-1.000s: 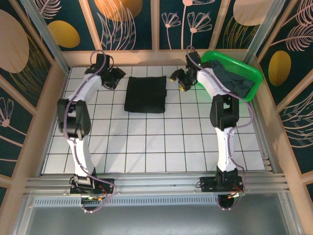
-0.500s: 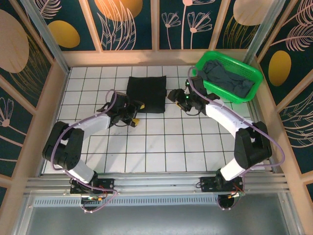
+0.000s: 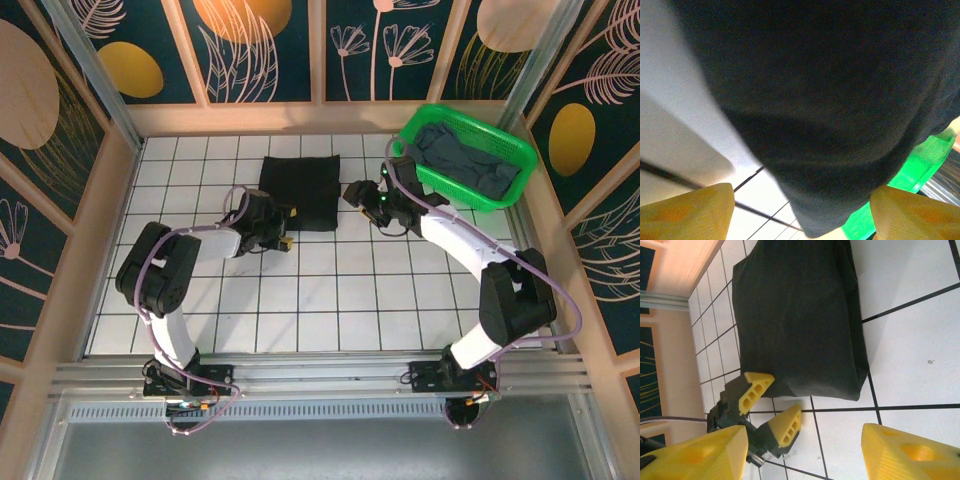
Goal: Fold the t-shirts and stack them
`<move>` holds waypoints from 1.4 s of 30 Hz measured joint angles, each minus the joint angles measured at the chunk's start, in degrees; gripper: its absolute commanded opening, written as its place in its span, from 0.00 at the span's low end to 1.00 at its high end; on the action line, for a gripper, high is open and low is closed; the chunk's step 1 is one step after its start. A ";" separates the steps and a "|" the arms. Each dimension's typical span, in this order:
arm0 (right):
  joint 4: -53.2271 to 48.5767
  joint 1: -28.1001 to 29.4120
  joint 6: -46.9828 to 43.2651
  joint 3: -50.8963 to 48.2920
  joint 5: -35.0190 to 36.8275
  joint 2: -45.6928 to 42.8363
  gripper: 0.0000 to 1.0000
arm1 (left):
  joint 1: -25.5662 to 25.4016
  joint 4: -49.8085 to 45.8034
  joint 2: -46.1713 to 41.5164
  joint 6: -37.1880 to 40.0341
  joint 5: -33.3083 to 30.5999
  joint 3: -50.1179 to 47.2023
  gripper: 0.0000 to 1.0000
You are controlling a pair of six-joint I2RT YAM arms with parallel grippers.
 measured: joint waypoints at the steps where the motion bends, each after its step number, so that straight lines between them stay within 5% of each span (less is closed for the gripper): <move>1: 1.07 -0.04 0.11 -0.66 -0.33 -0.44 0.66 | 0.00 0.20 0.70 -0.22 -0.39 0.85 0.65; 3: 3.15 -0.04 0.39 -2.08 -1.14 -1.60 0.69 | 0.00 1.25 2.25 -0.68 -1.42 2.64 0.55; 7: 6.62 -0.15 1.51 -3.28 -2.47 -3.30 0.70 | 0.02 4.87 4.85 -2.01 -3.34 3.80 0.12; 9: 7.67 -0.35 1.73 -3.28 -2.80 -3.50 0.70 | 0.20 5.88 5.86 -2.40 -4.00 3.89 0.00; 15: 8.15 -1.49 1.86 -3.28 -2.91 -3.56 0.69 | 4.68 5.88 6.47 -0.44 -4.72 5.51 0.00; 32: 7.30 -3.78 1.40 -3.28 -3.45 -4.63 0.69 | 39.32 0.11 4.17 20.85 -3.54 5.79 0.00; 42: 7.06 -4.07 1.16 -2.54 -5.38 -2.49 0.68 | 43.80 -2.23 6.86 28.35 -0.04 10.86 0.00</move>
